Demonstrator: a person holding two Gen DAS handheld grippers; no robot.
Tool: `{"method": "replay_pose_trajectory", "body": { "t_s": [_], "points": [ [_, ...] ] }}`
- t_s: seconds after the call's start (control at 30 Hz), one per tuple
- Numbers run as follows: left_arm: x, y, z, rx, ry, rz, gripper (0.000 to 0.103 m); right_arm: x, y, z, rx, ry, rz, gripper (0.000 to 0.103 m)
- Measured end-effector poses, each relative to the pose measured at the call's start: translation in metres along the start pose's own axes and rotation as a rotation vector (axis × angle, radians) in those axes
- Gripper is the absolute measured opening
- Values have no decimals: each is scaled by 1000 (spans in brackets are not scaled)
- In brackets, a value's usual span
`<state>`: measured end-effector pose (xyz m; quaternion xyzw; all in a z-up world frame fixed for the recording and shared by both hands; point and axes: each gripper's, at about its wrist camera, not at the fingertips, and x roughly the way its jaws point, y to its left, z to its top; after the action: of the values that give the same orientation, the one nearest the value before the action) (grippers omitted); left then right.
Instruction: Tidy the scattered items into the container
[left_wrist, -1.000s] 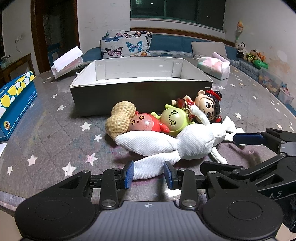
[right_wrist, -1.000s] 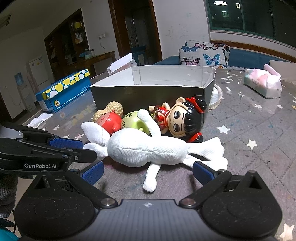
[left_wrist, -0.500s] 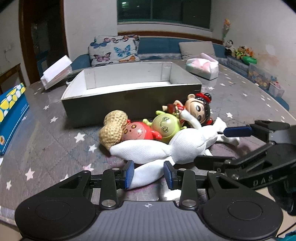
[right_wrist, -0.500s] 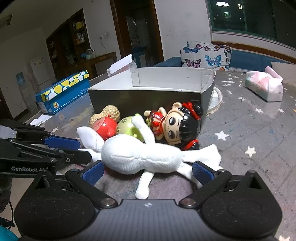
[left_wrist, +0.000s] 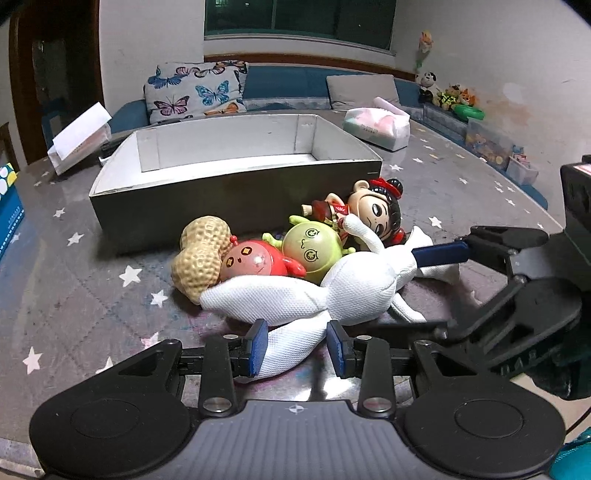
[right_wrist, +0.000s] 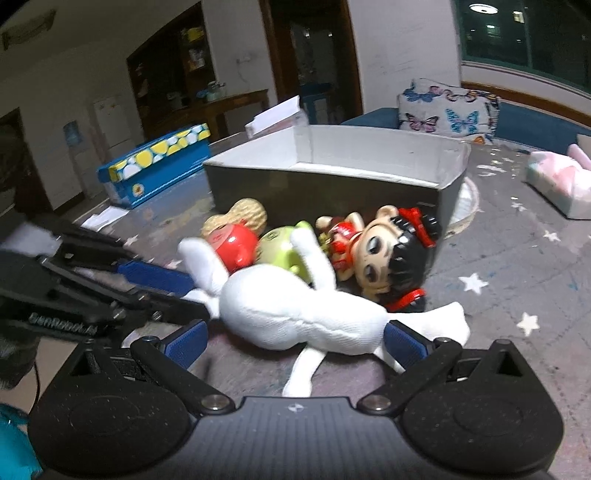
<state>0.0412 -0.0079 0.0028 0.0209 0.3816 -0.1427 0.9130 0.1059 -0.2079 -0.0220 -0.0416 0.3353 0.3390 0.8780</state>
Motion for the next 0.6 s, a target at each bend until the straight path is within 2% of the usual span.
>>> {"method": "replay_pose_trajectory", "body": {
  "t_s": [0.4, 0.6],
  "points": [
    [3, 4, 2, 31, 6, -59, 36, -7, 19, -5, -129, 61, 65, 102],
    [2, 10, 5, 20, 2, -69, 36, -18, 14, 5, -155, 23, 34, 102]
  ]
}}
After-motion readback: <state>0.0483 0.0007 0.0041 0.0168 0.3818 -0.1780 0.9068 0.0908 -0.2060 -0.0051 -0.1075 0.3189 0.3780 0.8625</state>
